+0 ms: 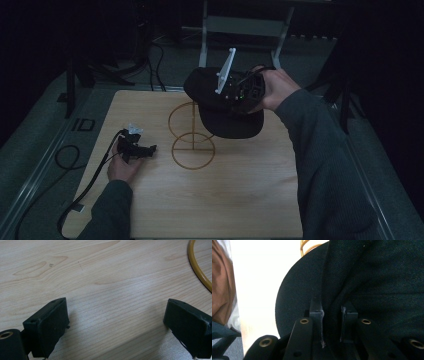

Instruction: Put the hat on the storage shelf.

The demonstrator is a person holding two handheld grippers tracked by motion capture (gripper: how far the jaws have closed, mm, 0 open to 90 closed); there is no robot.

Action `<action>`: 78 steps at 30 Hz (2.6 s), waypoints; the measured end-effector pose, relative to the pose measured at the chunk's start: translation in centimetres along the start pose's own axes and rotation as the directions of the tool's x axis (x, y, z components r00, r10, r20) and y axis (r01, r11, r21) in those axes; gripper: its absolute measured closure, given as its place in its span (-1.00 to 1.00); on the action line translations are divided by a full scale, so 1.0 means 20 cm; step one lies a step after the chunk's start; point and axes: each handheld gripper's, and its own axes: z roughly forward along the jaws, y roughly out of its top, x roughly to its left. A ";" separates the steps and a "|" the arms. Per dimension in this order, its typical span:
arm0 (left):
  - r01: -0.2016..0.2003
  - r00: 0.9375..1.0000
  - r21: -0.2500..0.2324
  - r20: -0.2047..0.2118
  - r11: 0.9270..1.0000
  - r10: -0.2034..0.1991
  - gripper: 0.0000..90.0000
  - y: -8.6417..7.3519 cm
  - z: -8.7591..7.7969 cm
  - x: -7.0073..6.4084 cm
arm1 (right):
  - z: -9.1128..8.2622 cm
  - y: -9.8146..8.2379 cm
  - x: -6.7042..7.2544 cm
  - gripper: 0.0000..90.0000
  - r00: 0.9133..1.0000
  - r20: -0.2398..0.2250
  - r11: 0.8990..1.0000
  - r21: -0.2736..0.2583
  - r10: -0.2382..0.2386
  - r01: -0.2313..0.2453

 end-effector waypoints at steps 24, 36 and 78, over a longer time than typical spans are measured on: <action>0.001 1.000 -0.001 0.002 1.000 -0.001 -0.87 0.00 0.00 0.00 | 0.04 0.16 0.05 0.69 0.997 -0.033 0.998 -0.019 -0.067 0.066; -0.001 1.000 -0.001 0.003 1.000 0.001 -0.87 0.00 0.00 0.00 | 0.12 0.23 0.08 0.69 0.993 -0.066 0.995 -0.015 -0.098 0.098; 0.000 1.000 -0.003 0.004 1.000 0.000 -0.87 0.00 0.00 0.00 | 0.36 0.34 0.12 0.48 0.986 -0.105 0.990 0.033 -0.131 0.136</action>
